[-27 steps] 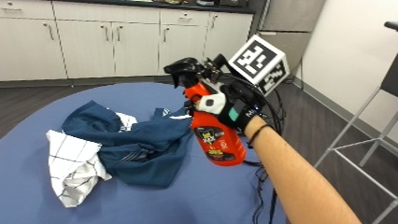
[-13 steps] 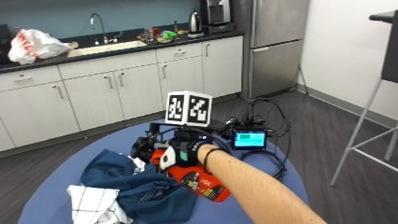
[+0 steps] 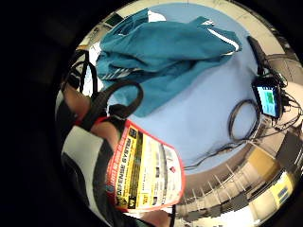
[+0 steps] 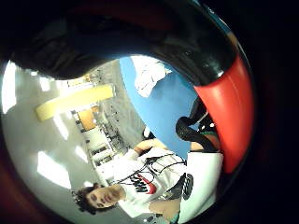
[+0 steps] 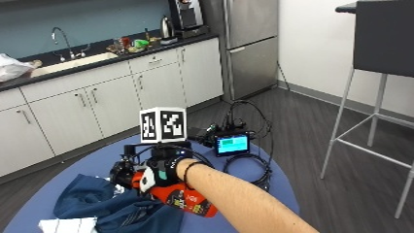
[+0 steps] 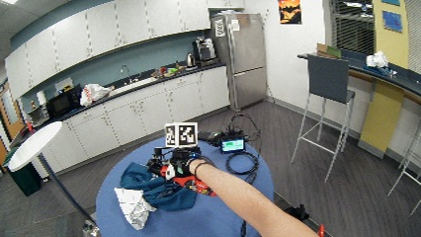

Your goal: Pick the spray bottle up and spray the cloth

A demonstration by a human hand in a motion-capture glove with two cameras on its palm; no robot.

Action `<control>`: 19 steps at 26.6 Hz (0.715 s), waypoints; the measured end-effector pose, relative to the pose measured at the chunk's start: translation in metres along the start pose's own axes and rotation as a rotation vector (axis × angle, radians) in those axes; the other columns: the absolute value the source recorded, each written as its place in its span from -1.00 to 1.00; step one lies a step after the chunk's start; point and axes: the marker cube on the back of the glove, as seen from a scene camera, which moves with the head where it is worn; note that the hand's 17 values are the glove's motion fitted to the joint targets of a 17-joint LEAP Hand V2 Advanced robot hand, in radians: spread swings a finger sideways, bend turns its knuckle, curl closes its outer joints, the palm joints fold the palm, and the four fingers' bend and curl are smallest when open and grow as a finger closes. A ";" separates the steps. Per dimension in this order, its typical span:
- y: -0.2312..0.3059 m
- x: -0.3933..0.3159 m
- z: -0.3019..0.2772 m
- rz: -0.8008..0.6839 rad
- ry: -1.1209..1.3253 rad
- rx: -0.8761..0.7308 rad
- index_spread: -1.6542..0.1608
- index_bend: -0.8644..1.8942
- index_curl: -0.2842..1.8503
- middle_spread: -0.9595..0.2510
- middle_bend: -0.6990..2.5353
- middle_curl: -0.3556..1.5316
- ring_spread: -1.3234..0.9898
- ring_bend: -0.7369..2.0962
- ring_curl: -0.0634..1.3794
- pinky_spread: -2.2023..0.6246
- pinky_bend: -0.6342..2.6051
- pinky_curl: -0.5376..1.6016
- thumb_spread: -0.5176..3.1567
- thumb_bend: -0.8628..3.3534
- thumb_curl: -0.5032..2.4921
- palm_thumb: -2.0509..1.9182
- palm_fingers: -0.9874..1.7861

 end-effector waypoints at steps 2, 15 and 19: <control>0.001 0.002 -0.001 0.004 0.003 -0.003 0.63 -0.32 -0.55 0.43 -0.27 -0.11 0.06 -0.08 -0.34 0.60 -0.29 -0.18 -0.33 -0.60 -0.24 0.54 0.52; 0.015 0.024 -0.006 0.032 -0.033 0.025 0.63 -0.32 -0.54 0.43 -0.27 -0.11 0.06 -0.07 -0.34 0.59 -0.29 -0.18 -0.33 -0.60 -0.23 0.53 0.53; 0.021 0.033 -0.008 0.045 -0.039 0.033 0.63 -0.31 -0.54 0.43 -0.27 -0.11 0.06 -0.07 -0.34 0.59 -0.29 -0.18 -0.33 -0.60 -0.22 0.53 0.53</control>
